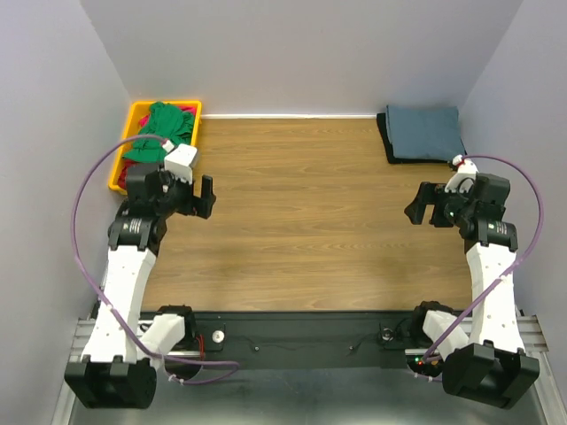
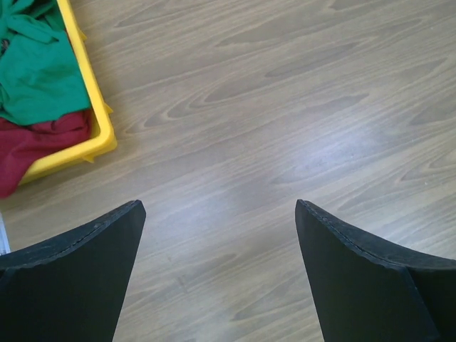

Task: Fold and stack the t-shirts
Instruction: Grab the tshirt from the pile

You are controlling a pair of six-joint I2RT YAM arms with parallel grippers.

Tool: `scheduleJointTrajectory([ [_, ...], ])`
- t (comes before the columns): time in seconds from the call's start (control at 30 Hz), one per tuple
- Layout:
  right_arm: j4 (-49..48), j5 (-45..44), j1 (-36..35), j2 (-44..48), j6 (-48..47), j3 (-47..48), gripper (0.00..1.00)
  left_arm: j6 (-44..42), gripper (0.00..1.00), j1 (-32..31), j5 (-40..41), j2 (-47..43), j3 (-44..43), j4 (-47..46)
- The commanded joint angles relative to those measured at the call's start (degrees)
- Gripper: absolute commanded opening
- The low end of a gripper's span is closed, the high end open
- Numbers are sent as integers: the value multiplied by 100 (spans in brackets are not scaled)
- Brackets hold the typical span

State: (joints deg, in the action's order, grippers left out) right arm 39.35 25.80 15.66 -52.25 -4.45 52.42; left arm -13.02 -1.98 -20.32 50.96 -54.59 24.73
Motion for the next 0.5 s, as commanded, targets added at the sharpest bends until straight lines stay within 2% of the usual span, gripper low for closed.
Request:
scheduleJointTrajectory([
  [0.0,-279,118,-10,-5,6,-83,100,-17,99,57,326,841,-1140,93],
  [0.23,-349,57,-10,4,5,-154,100,-359,99,154,712,2768,-3346,524],
  [0.47,-385,-14,-10,-22,40,-189,100,-746,98,882,810,4895,-5594,990],
])
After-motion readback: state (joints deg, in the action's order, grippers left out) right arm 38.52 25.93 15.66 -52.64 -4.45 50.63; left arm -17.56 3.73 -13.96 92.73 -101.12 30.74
